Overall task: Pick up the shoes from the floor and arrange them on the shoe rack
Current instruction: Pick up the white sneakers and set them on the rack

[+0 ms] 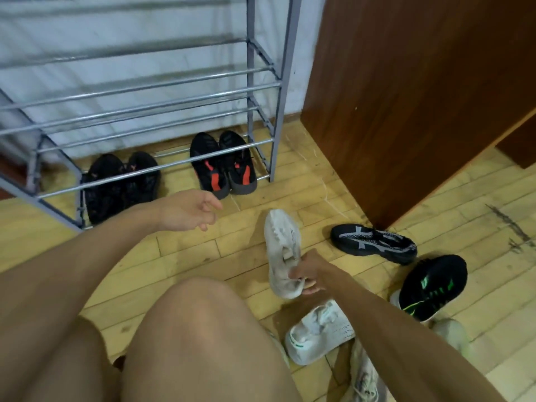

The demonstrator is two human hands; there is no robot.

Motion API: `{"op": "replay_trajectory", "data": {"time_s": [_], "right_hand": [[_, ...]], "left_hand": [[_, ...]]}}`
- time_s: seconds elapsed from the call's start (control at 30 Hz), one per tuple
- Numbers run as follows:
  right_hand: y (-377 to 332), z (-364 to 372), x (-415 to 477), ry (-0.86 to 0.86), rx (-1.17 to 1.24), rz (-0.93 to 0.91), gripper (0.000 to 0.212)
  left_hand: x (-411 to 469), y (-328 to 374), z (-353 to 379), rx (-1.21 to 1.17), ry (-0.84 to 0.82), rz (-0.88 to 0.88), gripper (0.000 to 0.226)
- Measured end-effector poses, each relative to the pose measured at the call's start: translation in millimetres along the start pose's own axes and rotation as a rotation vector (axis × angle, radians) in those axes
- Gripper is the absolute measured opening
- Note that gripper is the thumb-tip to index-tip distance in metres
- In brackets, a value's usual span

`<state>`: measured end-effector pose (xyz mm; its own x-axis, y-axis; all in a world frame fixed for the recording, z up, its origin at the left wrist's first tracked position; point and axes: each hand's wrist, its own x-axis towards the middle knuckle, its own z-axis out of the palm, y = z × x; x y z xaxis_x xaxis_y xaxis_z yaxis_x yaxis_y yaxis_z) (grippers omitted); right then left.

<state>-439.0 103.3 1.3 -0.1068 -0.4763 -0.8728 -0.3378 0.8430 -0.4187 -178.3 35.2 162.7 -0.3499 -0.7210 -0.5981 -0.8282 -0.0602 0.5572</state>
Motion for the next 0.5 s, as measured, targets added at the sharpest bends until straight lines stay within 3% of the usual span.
{"op": "replay_trajectory", "data": {"time_s": [0.13,0.23,0.37,0.5], "right_hand": [[-44.0,-5.9,-46.2,0.195,-0.347,-0.264,0.077],[-90.8,-6.8,-89.9,0.325,-0.587,-0.459,0.073],[-160.0,19.1,-147.6,0.314,-0.804,-0.698,0.06],[-214.9,80.3,-202.3,0.294,-1.03,-0.879,0.055]], "left_hand": [[-33.6,-2.8,-13.9,-0.111,0.148,0.017,0.03],[-65.9,-10.0,-32.6,-0.329,0.294,0.016,0.021],[-127.7,-45.6,-64.3,-0.395,0.503,-0.045,0.042],[-208.4,-102.2,-80.3,-0.42,0.609,-0.151,0.039]]}}
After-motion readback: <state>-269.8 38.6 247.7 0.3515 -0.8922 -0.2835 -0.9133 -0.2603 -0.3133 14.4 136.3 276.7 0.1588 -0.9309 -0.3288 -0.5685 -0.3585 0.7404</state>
